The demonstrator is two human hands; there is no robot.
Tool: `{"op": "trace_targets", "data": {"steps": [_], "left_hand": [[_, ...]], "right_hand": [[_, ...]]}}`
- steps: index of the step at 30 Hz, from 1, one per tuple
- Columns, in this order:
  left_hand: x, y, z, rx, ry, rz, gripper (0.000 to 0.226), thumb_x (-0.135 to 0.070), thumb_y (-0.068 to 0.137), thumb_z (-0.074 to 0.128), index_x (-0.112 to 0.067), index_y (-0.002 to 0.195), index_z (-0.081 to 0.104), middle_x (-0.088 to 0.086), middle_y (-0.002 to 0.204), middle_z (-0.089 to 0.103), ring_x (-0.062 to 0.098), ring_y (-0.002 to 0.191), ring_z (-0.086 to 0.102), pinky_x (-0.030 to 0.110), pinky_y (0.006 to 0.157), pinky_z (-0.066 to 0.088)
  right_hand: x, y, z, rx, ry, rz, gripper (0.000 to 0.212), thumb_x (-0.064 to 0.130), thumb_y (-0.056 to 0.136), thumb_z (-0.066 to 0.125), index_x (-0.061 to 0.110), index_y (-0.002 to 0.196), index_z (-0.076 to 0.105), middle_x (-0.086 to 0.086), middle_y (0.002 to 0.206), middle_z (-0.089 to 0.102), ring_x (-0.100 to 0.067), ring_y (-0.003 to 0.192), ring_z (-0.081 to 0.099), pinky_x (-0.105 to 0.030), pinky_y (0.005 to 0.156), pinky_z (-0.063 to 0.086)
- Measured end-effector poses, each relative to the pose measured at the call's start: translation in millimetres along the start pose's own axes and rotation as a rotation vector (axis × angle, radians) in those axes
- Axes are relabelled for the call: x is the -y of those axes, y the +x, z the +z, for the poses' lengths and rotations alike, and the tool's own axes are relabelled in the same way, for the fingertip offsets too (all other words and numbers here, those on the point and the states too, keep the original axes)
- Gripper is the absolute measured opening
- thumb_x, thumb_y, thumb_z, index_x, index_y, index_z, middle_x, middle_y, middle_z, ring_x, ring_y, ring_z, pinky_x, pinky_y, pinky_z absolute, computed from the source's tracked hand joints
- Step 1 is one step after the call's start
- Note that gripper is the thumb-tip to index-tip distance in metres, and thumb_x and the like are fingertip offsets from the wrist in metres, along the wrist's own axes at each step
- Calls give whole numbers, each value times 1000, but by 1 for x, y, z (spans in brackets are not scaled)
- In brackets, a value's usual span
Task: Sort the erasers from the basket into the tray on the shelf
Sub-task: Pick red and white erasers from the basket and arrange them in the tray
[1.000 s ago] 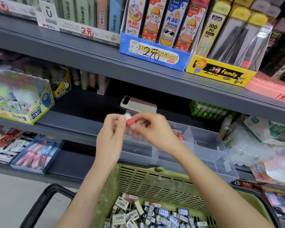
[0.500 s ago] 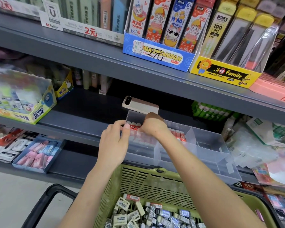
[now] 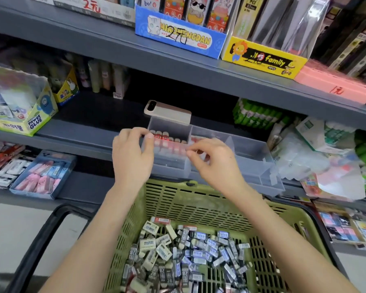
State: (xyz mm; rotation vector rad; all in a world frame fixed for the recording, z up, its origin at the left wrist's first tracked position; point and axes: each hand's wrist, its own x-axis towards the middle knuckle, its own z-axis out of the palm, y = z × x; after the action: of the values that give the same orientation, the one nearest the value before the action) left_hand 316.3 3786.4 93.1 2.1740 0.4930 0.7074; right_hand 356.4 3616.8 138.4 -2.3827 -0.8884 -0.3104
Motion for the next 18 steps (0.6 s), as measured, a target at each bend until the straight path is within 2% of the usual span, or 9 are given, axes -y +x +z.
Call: {"op": "trace_targets", "data": {"steps": [2, 4, 6, 7, 9, 11, 14, 16, 18], "left_hand": [[-8, -13, -1, -80, 11, 77, 19, -17, 95, 52, -7, 105, 64, 13, 107, 59, 30, 99, 51, 24, 81, 29], [-15, -30, 1, -96, 17, 170, 17, -15, 91, 53, -4, 97, 65, 13, 98, 61, 31, 91, 52, 25, 78, 29], [-22, -49, 7, -45, 14, 273, 17, -14, 87, 54, -2, 89, 66, 12, 89, 63, 31, 85, 54, 27, 75, 31], [-24, -59, 12, 10, 10, 325, 15, -13, 86, 54, -3, 86, 66, 10, 85, 63, 29, 83, 55, 28, 75, 33], [-23, -80, 26, 199, 45, 432, 14, -15, 86, 56, -5, 85, 66, 6, 83, 63, 25, 82, 56, 33, 76, 41], [-15, -100, 44, 469, 125, 513, 14, -19, 91, 55, -11, 94, 66, 2, 92, 63, 21, 91, 55, 33, 84, 43], [8, -129, 70, 822, 254, 572, 24, -33, 96, 51, -20, 113, 62, -3, 109, 58, 15, 106, 46, 26, 90, 37], [20, -147, 80, 985, 345, 601, 30, -38, 96, 49, -23, 120, 59, -2, 115, 55, 16, 111, 44, 28, 91, 36], [29, -166, 89, 1093, 361, 587, 31, -38, 95, 50, -22, 120, 60, -2, 116, 55, 16, 112, 44, 28, 90, 36]], "right_hand": [[-9, -41, -11, -59, 61, -17, 12, 15, 86, 62, 10, 86, 72, 2, 81, 68, -5, 77, 51, -18, 72, 40], [-26, -81, -15, -19, 79, 14, 12, 18, 85, 62, 12, 85, 72, 7, 77, 65, 2, 72, 50, -13, 69, 40], [-49, -117, -13, 138, 78, 128, 10, 22, 86, 65, 16, 85, 72, 16, 77, 61, 4, 72, 52, -11, 69, 41], [-62, -132, -10, 259, 74, 236, 8, 24, 86, 66, 18, 87, 72, 17, 78, 62, 5, 73, 55, -14, 71, 45], [-88, -162, -1, 522, 48, 503, 13, 28, 86, 67, 17, 93, 71, 7, 87, 69, -4, 80, 62, -28, 78, 53], [-112, -188, 7, 722, -15, 672, 16, 26, 86, 67, 14, 96, 70, -1, 95, 70, -15, 86, 65, -32, 84, 54], [-132, -219, 13, 1014, -158, 772, 13, 25, 83, 69, 15, 91, 65, -2, 105, 67, -16, 98, 63, -31, 91, 51], [-139, -236, 17, 1171, -227, 794, 35, 27, 79, 73, 12, 109, 62, -2, 117, 62, -20, 111, 58, -30, 95, 47], [-142, -249, 20, 1181, -209, 798, 52, 28, 75, 76, 14, 121, 56, -1, 123, 57, -21, 115, 54, -31, 97, 44]]}}
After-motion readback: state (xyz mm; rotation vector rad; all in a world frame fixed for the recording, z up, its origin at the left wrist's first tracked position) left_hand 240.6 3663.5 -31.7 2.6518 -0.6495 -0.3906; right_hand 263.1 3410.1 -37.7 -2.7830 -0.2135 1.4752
